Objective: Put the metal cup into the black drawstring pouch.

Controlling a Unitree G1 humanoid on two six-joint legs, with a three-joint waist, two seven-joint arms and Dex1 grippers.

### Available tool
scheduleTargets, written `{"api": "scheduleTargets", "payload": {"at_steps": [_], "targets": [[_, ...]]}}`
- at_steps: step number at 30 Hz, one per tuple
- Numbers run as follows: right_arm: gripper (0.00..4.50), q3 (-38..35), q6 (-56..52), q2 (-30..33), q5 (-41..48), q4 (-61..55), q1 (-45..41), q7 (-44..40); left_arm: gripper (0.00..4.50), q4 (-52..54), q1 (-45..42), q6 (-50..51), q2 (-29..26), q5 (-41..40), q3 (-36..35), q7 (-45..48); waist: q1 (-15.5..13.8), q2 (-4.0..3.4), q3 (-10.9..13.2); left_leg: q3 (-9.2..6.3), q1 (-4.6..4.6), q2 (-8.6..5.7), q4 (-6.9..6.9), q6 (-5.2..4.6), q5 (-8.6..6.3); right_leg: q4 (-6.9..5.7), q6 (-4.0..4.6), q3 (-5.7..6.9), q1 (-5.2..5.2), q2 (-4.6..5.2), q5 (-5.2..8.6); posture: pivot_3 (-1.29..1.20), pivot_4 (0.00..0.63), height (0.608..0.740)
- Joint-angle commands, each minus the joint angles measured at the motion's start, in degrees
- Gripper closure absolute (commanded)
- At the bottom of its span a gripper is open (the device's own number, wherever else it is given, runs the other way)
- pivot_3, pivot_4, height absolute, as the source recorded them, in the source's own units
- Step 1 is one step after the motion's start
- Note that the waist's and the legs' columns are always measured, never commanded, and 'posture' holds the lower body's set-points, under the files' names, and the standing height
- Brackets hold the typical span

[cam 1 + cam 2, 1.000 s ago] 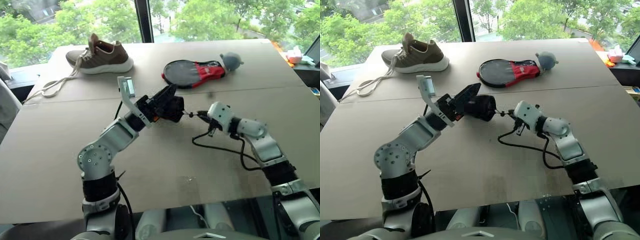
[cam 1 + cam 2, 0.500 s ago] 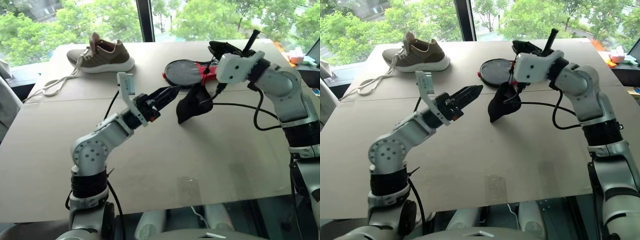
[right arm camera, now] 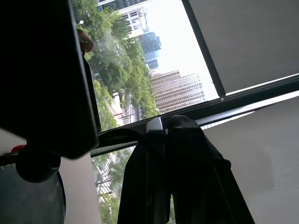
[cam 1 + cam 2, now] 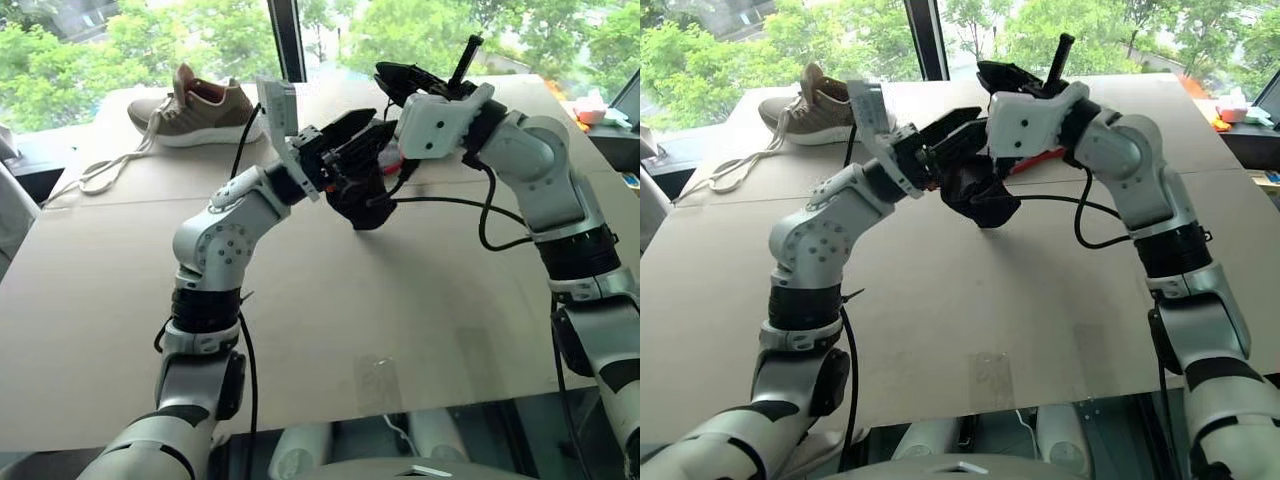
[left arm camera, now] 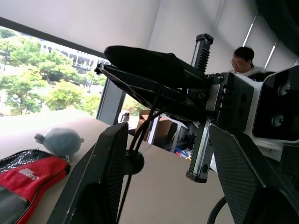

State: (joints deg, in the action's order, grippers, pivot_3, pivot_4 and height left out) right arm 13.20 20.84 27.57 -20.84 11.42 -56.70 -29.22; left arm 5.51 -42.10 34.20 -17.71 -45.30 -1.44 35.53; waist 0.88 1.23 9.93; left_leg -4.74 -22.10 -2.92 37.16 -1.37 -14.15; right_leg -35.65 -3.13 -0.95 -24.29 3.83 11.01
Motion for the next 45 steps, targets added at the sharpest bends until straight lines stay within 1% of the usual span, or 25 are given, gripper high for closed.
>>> {"api": "scheduleTargets", "payload": {"at_steps": [1,14,15,16,18,19,20,30,34,36,40,45], "targets": [[4.5,-0.8,0.4,-0.9,1.0,-2.7,-2.7,0.5,1.65,-0.6,-2.0,-2.1,0.4,2.3,0.1,1.5,0.0,0.0,0.0,0.01,0.0,0.0,0.0,0.0,0.0,0.0,0.0,0.0,-0.02,0.0,0.0,0.0,0.15,0.736],[4.5,-1.4,-2.1,-2.4,2.5,-6.1,-2.2,-0.6,1.65,-4.4,-3.5,-3.3,2.8,5.6,-1.0,2.6,-0.1,0.0,0.0,-0.02,-0.03,-0.01,0.03,0.0,0.0,-0.08,0.0,0.01,-0.06,0.01,0.0,0.0,0.15,0.736],[4.5,-1.4,-2.3,-2.4,2.6,-6.2,-2.2,-0.7,2.18,-4.5,-3.5,-3.3,3.1,5.5,-1.3,2.5,-0.1,0.0,0.0,-0.01,-0.04,-0.01,0.03,0.0,0.0,-0.1,0.0,0.0,-0.08,0.01,0.0,0.0,0.15,0.736],[4.5,-1.4,-2.4,-2.4,2.7,-6.3,-2.2,-0.7,2.4,-4.6,-3.6,-3.3,3.3,5.4,-1.4,2.5,-0.1,0.0,0.0,-0.01,-0.05,-0.01,0.03,0.0,0.0,-0.11,0.0,0.0,-0.09,0.01,0.0,0.0,0.15,0.736],[4.5,-1.4,-2.6,-2.4,2.8,-6.4,-2.2,-0.7,3.4,-4.6,-3.5,-3.3,3.5,5.5,-1.6,2.5,-0.1,0.0,0.0,-0.01,-0.06,-0.01,0.04,0.0,0.0,-0.11,0.0,0.0,-0.09,0.01,0.0,0.0,0.15,0.736],[4.5,-1.4,-2.7,-2.4,2.8,-6.4,-2.2,-0.7,3.77,-4.6,-3.5,-3.3,3.6,5.4,-1.8,2.5,-0.1,0.0,0.0,-0.01,-0.06,-0.01,0.04,0.0,0.0,-0.11,0.0,0.0,-0.09,0.01,0.0,0.0,0.15,0.736],[4.5,-1.4,-2.7,-2.4,2.9,-6.4,-2.2,-0.7,4.28,-4.5,-3.4,-3.3,3.7,5.5,-1.9,2.5,-0.1,0.0,0.0,-0.01,-0.06,-0.01,0.05,0.0,0.0,-0.12,0.0,0.0,-0.09,0.01,0.0,0.0,0.15,0.736],[4.5,-2.1,-3.6,-3.3,4.2,-5.7,-2.6,-0.2,4.28,-2.5,-1.6,-2.9,3.5,5.8,-1.9,1.8,-0.1,0.0,0.0,-0.01,-0.06,-0.01,0.04,0.0,0.0,-0.12,0.0,0.0,-0.1,0.01,-0.01,0.0,0.15,0.736],[4.5,-6.7,-7.0,-5.7,9.1,-5.9,-5.4,2.6,4.28,-2.9,1.0,-4.0,2.2,9.4,0.7,2.8,0.0,0.0,0.0,0.01,-0.05,-0.01,0.05,0.0,0.0,-0.14,0.0,-0.03,-0.11,0.01,-0.01,0.0,0.15,0.736],[4.5,-9.1,-7.4,-5.9,10.3,-5.5,-7.9,4.6,4.28,-4.2,2.5,-4.7,1.7,11.4,2.1,3.7,0.0,0.0,0.0,0.06,-0.13,-0.01,0.05,0.0,0.0,-0.21,0.01,-0.09,-0.24,0.01,-0.01,0.0,0.15,0.736],[4.5,-11.7,-7.2,-5.2,10.2,-5.1,-11.8,7.8,4.28,-6.2,4.5,-5.8,1.9,13.6,3.5,5.1,-0.1,-0.01,0.0,0.02,-0.41,-0.01,0.07,0.0,0.0,-0.22,0.01,-0.05,-0.51,0.01,-0.02,0.0,0.15,0.736],[4.5,-13.7,-6.6,-4.8,10.3,-4.8,-14.7,12.3,4.28,-7.6,6.2,-6.3,2.6,15.0,4.4,5.8,-0.1,-0.01,0.0,0.03,-0.47,-0.03,0.07,0.0,0.0,-0.2,0.01,-0.04,-0.53,0.06,-0.02,0.0,0.15,0.736]]}}
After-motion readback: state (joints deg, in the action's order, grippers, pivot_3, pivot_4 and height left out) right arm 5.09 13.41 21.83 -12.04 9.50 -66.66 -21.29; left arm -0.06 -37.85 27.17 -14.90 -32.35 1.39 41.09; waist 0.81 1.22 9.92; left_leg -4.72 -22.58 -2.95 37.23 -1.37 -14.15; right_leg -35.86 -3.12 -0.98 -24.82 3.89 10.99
